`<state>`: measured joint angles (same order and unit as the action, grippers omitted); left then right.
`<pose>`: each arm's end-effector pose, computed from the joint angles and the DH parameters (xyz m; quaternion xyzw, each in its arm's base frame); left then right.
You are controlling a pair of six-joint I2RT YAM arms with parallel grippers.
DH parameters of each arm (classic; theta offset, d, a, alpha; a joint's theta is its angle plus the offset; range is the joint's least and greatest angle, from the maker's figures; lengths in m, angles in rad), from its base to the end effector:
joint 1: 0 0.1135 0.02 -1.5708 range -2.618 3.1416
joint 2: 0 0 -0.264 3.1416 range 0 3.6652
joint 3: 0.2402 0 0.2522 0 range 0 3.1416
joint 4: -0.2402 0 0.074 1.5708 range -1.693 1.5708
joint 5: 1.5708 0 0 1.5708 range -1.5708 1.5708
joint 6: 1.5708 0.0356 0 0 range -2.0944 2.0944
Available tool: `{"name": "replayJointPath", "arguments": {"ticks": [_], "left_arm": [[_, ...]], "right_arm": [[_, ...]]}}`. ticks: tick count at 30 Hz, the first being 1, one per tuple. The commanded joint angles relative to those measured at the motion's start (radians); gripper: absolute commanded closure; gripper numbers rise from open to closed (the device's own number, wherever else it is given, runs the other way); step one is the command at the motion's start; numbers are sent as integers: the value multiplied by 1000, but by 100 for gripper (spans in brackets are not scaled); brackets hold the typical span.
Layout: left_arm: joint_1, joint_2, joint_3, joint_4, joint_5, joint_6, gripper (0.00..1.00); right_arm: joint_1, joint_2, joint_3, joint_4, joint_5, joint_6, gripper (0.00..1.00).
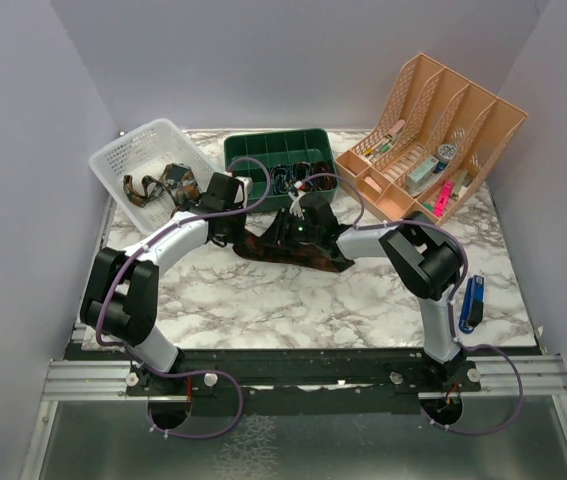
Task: Roll the ties
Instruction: Roll the tie at the center of the board.
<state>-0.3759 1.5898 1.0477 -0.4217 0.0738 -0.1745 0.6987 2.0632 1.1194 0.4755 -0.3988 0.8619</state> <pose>0.3044 -0.1230 0.2125 0.1068 0.9477 -0.1150 0.2779 0.3222 0.2887 0.1348 -0.0353 0.8407 0.4811 0.2462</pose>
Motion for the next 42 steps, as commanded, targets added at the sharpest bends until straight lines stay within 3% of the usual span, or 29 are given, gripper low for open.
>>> {"name": "replayJointPath", "arguments": {"ticks": [1, 6, 12, 17, 23, 32, 42], "left_arm": [[-22, 4, 41, -37, -23, -3, 100], [-66, 13, 75, -73, -66, -9, 100], [-142, 39, 112, -109, -212, -50, 100], [-206, 61, 139, -136, -337, -70, 100], [-251, 77, 168, -153, -409, -81, 100], [-326, 116, 232, -190, -509, -114, 100], [-438, 226, 291, -233, -659, -159, 100]], "right_arm": [[-1, 58, 40, -63, -46, -36, 73], [-2, 58, 44, -88, -44, -39, 72], [-7, 14, 9, -61, -38, -18, 70], [-36, -90, -39, -109, -10, -2, 64], [-79, -214, -159, -168, 63, -6, 63], [-114, -411, -317, -324, 267, -70, 63], [-172, -799, -499, -384, 503, -78, 61]]}}
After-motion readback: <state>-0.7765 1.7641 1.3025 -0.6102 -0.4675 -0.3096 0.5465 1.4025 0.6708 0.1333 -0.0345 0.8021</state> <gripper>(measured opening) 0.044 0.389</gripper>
